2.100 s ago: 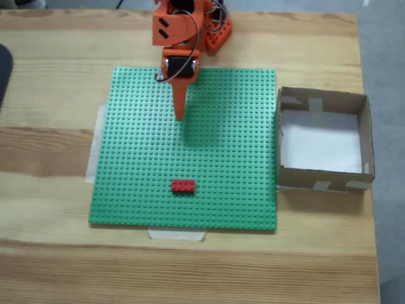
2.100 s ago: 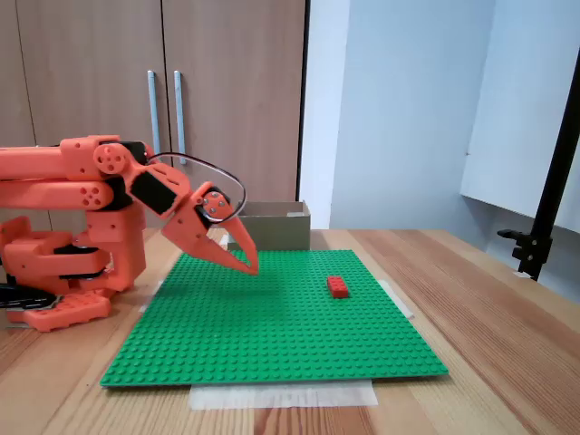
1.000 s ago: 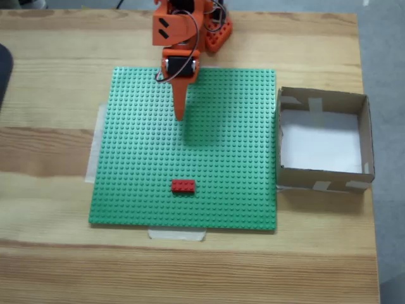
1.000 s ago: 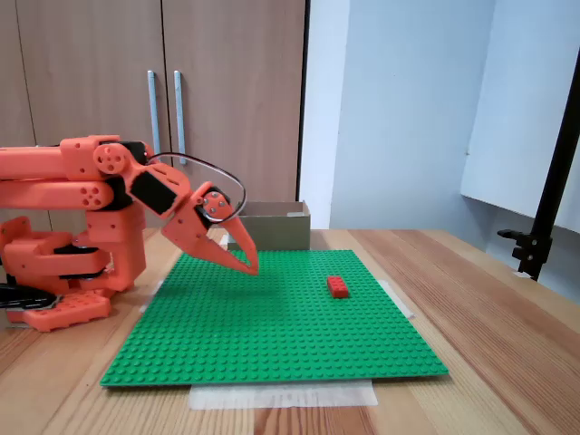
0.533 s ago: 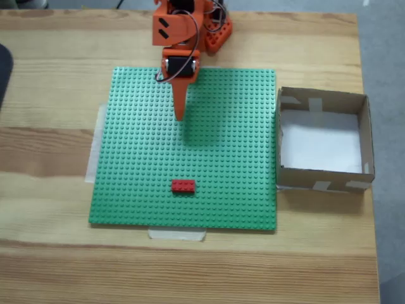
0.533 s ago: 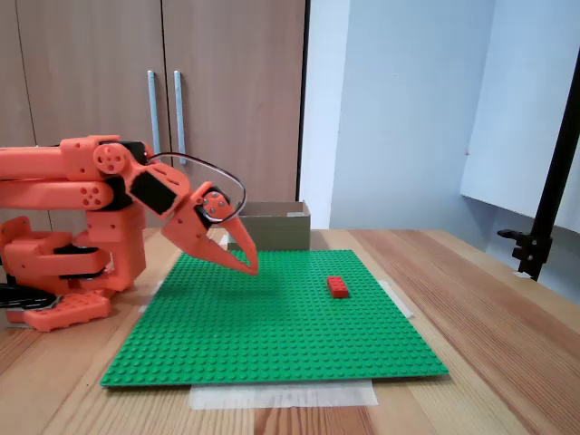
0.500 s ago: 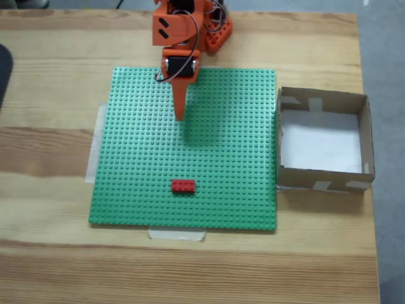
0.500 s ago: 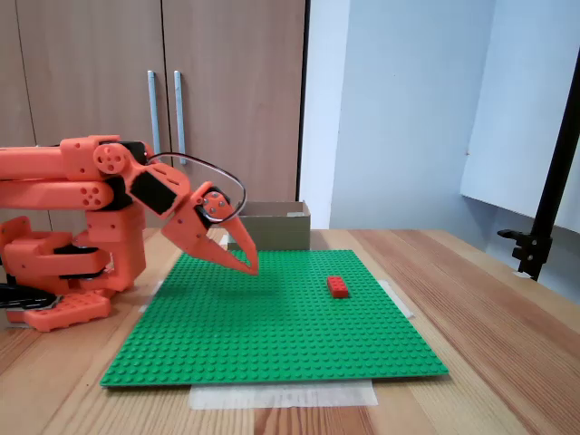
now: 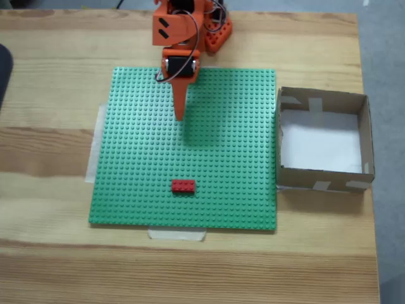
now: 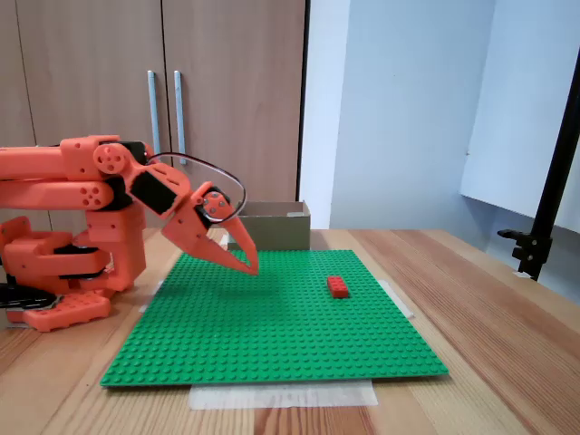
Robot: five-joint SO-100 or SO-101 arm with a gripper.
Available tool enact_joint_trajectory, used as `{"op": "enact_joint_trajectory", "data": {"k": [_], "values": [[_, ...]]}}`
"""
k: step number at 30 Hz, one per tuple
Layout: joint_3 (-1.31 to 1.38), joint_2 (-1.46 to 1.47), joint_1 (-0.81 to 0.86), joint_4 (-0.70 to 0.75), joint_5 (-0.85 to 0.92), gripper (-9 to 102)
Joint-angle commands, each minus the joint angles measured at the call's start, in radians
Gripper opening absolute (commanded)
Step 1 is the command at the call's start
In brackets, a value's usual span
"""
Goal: Pick the red lego block and put it in the box.
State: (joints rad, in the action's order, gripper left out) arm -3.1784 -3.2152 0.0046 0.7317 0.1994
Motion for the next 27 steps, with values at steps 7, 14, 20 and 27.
{"op": "enact_joint_trajectory", "data": {"k": [7, 14, 20, 27], "values": [[-0.012, -0.008, -0.009, 0.002, 0.014, -1], [-0.012, -0.008, -0.009, 0.002, 0.014, -1], [0.018, 0.009, 0.002, -0.003, -0.005, -1], [0.183, 0.101, -0.002, 0.055, -0.051, -1]]}}
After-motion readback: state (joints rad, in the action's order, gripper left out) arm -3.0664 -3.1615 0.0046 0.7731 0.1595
